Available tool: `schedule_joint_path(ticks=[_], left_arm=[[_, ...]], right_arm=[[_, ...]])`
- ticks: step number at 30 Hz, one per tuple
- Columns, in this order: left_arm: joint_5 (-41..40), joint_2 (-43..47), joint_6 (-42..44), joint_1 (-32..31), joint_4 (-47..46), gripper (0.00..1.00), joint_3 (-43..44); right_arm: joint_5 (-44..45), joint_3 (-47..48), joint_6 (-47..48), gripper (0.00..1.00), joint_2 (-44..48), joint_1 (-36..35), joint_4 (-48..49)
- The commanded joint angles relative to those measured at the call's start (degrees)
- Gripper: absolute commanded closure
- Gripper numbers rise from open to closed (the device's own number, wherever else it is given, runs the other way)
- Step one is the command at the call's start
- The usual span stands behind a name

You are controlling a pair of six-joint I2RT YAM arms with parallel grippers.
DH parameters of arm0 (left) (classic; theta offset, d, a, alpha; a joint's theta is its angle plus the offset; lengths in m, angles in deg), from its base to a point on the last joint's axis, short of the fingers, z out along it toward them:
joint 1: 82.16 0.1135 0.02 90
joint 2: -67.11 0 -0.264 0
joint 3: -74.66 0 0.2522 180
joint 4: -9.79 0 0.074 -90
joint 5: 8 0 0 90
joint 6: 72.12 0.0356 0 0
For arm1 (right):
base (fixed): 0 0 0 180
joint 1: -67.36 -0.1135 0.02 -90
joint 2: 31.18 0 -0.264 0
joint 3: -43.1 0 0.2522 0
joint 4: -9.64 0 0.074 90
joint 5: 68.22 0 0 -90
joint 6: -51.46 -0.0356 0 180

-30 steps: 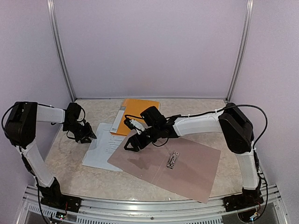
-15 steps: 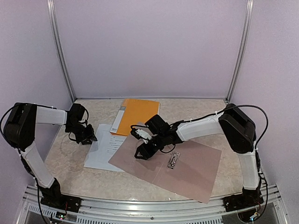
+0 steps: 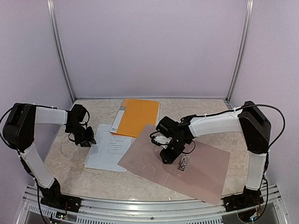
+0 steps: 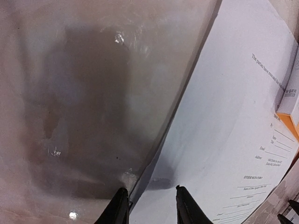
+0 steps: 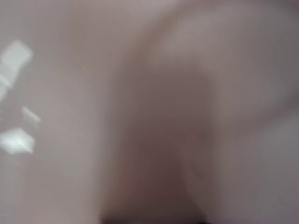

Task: Put the files into the folder
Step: Move the file to the center of the board, then pick up the file from the center of the board.

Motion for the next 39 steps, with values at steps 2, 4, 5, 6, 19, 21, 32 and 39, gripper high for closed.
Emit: schedule_joint_path(ticks=[2,4,5,6,19,21,32,39], left_arm=[[-0.95,1.27,1.09,-0.76,4.86,0.67,0.39],[-0.58,1.53,1.26,-0.85,5.11,0.67,0.44],[-0.56,1.60,1.39,-0.90,5.34,0.67,0.47],[-0.55,1.63,1.45,-0.93,5.46,0.67,0.40],[2.37,1.91,1.19,-2.06,5.07,0.67,0.57],[2.98,2.06,1.26,-2.08,4.75,0.69,0.57],[7.48,2.67,1.09,-1.37,2.14,0.78,-1.64],[8.19,4.55,0.31,-1.03,0.14,0.85,-4.58]], right_arm=[[12.05,-2.92,-0.76,0.58,-1.13,1.33,-20.66],[13.88,-3.52,-0.63,0.59,-0.73,2.31,-22.58],[15.11,-3.75,-0.68,0.59,-0.60,2.78,-23.71],[16.40,-3.90,-0.92,0.60,-0.25,3.16,-24.20],[19.88,3.04,-0.03,0.64,1.10,4.17,-26.94],[16.03,5.31,1.44,0.62,2.62,4.17,-22.12],[-15.61,13.46,-1.66,0.59,-1.83,3.15,8.31],[-20.79,15.87,-8.27,0.58,-9.93,0.83,18.60]])
